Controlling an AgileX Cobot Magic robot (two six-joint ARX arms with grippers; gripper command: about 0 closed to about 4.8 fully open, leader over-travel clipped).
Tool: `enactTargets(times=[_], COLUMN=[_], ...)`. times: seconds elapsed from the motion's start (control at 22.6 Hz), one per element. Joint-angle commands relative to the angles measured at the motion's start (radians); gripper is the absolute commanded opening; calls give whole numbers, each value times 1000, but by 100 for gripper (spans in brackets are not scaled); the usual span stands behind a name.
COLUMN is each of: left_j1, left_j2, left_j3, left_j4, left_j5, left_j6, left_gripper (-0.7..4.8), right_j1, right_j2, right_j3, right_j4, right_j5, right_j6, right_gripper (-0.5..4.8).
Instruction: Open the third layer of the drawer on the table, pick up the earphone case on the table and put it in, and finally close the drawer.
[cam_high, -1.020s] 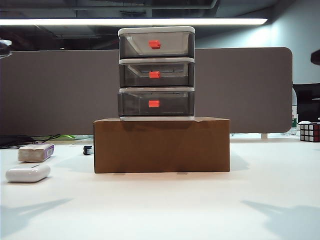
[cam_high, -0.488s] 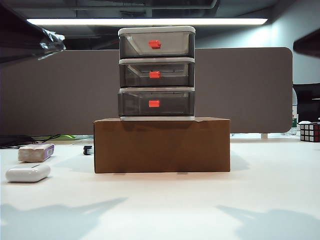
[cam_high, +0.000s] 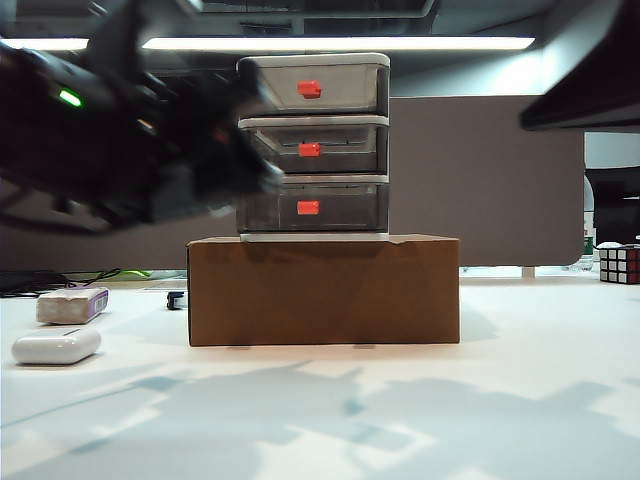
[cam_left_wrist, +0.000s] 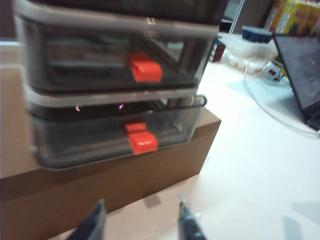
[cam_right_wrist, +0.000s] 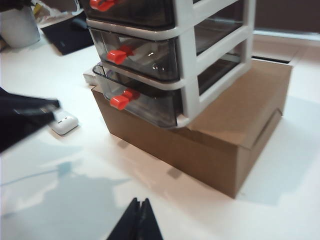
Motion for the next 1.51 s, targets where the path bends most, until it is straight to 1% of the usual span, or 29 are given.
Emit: enactTargets(times=[0.04,0.18,0.22,0.27,0.31,0.44,0.49,0.53,0.58,0.71,0.93,1.2,1.29,1.37,1.42,1.51], left_j1=[-18,-40,-55,-63,-79,-107,-115,-116,-117,-118,-123,-124,-124,-123,-123,-123], left_j2=[133,212,255,271,293,321,332,335,346,356,356,356,357,357,357,357], left_j3=[63,102,132,146,171,223,257,271,307,353,367,368,372,373,373,373], left_j4=[103,154,167,167,167,159,129,108,55,-24,-37,-51,-69,-80,-81,-81], left_j5=[-38,-92,-144,-169,-232,-315,-357,-370,-409,-470,-520,-523,-523,-518,-519,-516], left_j6=[-2,-1,4,6,25,83,100,104,103,103,103,100,82,72,69,68], left_gripper=[184,184,183,183,183,183,183,183,183,179,179,173,172,159,141,138], right_j1=[2,2,2,2,2,2,2,2,2,2,2,2,2,2,2,2], right_j2=[143,225,267,287,313,348,357,359,359,359,359,359,359,359,359,359], right_j3=[65,101,125,135,146,150,150,150,150,150,150,150,150,150,150,150], right_j4=[116,153,159,166,179,224,239,244,247,254,255,277,281,283,283,283], right_j5=[-51,-75,-75,-80,-98,-116,-120,-120,-123,-146,-150,-149,-149,-149,-149,-149], right_j6=[-22,-22,-27,-29,-31,-41,-61,-62,-71,-78,-80,-103,-105,-105,-105,-105], right_gripper=[-5,-5,-5,-5,-5,-4,-4,-4,-4,-4,-4,-5,-5,-5,-5,-5])
